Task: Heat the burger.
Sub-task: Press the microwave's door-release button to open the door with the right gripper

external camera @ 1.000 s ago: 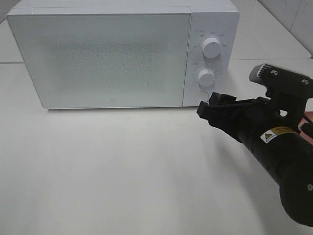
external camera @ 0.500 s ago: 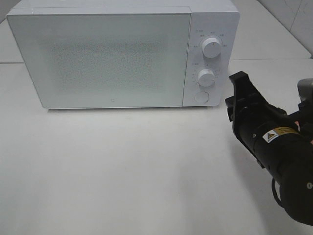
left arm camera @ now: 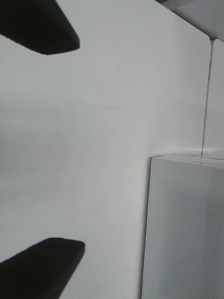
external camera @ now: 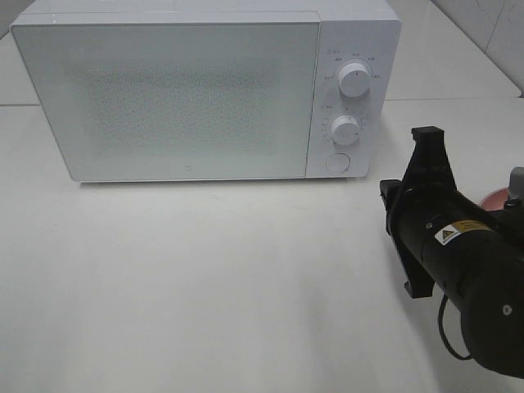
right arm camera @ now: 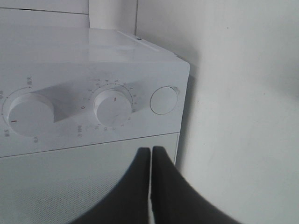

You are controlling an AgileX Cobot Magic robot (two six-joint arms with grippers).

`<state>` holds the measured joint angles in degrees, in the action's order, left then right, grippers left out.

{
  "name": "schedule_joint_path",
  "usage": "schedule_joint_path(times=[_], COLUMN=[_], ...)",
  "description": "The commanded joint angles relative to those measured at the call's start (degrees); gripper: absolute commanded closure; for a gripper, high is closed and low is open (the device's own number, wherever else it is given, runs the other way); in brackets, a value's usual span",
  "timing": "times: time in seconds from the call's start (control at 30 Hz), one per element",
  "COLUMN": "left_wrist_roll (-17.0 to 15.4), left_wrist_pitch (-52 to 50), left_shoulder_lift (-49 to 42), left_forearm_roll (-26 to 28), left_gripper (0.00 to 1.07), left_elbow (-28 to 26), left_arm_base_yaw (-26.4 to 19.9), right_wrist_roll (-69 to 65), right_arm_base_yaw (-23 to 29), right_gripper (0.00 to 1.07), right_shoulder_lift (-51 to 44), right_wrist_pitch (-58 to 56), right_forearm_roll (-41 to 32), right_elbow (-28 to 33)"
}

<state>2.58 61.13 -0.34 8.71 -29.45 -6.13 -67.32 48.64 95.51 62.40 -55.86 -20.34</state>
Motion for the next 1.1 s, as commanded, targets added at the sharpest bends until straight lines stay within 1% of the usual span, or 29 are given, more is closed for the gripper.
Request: schedule_joint_path(times=[0.03, 0.13, 0.2, 0.43, 0.47, 0.53, 0.57, 0.7, 0.73, 0.9, 0.93, 1.1], left_wrist_roll=[-0.2, -0.2, -0.2, -0.2, -0.2, -0.2, -0.2, -0.2, -0.2, -0.2, -0.2, -0.2], left_wrist_pitch=[0.0, 0.0, 0.0, 0.0, 0.0, 0.0, 0.0, 0.0, 0.0, 0.0, 0.0, 0.0], left_shoulder_lift=[-1.3, -1.3, -1.3, -1.3, -1.3, -1.3, -1.3, -1.3, -1.3, -1.3, -1.3, -1.3], left_forearm_roll=[0.3, 0.3, 0.3, 0.3, 0.3, 0.3, 0.3, 0.3, 0.3, 0.3, 0.3, 0.3], left_gripper=[0.06, 0.06, 0.06, 0.06, 0.06, 0.06, 0.06, 0.06, 0.06, 0.06, 0.06, 0.06], left_elbow=[-0.1, -0.1, -0.1, -0.1, -0.1, -0.1, -0.1, -0.1, -0.1, -0.1, -0.1, -0.1], left_arm_base_yaw=[-0.2, -0.2, -0.2, -0.2, -0.2, -0.2, -0.2, -0.2, -0.2, -0.2, -0.2, -0.2], right_wrist_roll=[-2.4, -2.5, -2.5, -2.8, -3.2, -3.7, -4.6, -4.4, -4.1, -4.0, -4.1, -4.1], right_arm_base_yaw=[0.2, 0.2, 0.2, -0.1, -1.3, -1.9, -3.3, -5.0, -6.2, -8.4, -9.6, -11.5], right_gripper=[1.07, 1.07, 1.07, 1.07, 1.07, 1.07, 1.07, 1.07, 1.07, 1.07, 1.07, 1.07], right_shoulder_lift=[2.3, 2.9, 4.8, 8.7, 9.9, 10.4, 11.2, 12.5, 13.5, 15.5, 16.4, 18.4], right_wrist_pitch=[-0.4, -0.5, -0.5, -0.9, -1.4, -1.8, -2.4, -3.6, -4.5, -5.6, -6.1, -7.1], right_forearm_roll=[0.6, 0.7, 0.8, 1.2, 3.5, 4.4, 5.7, 7.2, 8.0, 9.9, 10.6, 11.2], right_elbow=[-2.0, -2.5, -4.5, -7.3, -8.4, -9.1, -10.2, -12.0, -13.4, -15.8, -17.0, -19.5])
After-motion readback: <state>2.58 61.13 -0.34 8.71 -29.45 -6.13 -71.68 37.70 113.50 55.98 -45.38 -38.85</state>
